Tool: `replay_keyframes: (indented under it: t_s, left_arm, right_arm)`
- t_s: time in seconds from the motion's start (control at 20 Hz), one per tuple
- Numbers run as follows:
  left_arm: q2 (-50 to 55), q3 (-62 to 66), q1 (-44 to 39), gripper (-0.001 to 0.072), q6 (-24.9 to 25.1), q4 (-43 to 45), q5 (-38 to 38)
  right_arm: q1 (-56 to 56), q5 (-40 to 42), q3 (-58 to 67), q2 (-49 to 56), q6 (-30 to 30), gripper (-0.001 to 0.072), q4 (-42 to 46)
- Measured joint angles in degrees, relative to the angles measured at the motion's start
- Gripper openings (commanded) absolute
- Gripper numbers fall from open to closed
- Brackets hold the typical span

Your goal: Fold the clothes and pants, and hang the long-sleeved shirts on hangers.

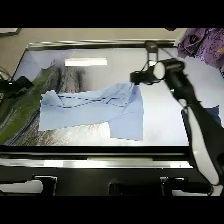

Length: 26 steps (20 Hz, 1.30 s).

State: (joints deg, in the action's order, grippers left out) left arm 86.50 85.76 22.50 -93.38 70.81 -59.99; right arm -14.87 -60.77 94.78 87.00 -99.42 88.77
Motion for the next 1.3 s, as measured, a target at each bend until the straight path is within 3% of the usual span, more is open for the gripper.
replay_keyframes:
  t_s: [0.1,0.25,0.35,0.5,0.55,0.7,1.3]
  left_arm:
    - [-3.9,-3.1,3.4,0.0681,0.6,-0.3,-1.5]
    - [-7.8,-8.5,6.7,0.0667,1.1,-0.8,-2.4]
    - [-8.9,-11.1,7.7,0.0667,1.3,-1.1,-2.9]
    - [-9.6,-13.0,8.4,0.0667,1.4,-1.2,-3.6]
    - [-9.7,-13.3,8.5,0.0667,1.4,-1.2,-3.8]
    - [-9.8,-13.8,8.7,0.0667,1.4,-1.2,-4.1]
    - [-9.6,-14.3,10.7,0.0669,0.5,-1.3,-7.8]
  right_arm:
    - [6.5,-3.8,-2.4,-3.2,2.5,0.0459,-1.7]
    - [18.2,-6.7,-10.3,-4.6,8.0,0.0457,-16.9]
    - [24.2,-7.5,-16.8,-3.7,13.4,0.0340,-28.9]
    - [28.6,-5.4,-25.0,-2.1,19.8,0.0320,-39.5]
    - [28.9,-3.9,-27.1,-1.8,21.1,0.0326,-41.4]
    - [27.5,0.2,-31.1,-0.1,23.9,0.0432,-44.9]
    - [22.6,4.5,-33.4,10.5,32.5,0.0432,-57.2]
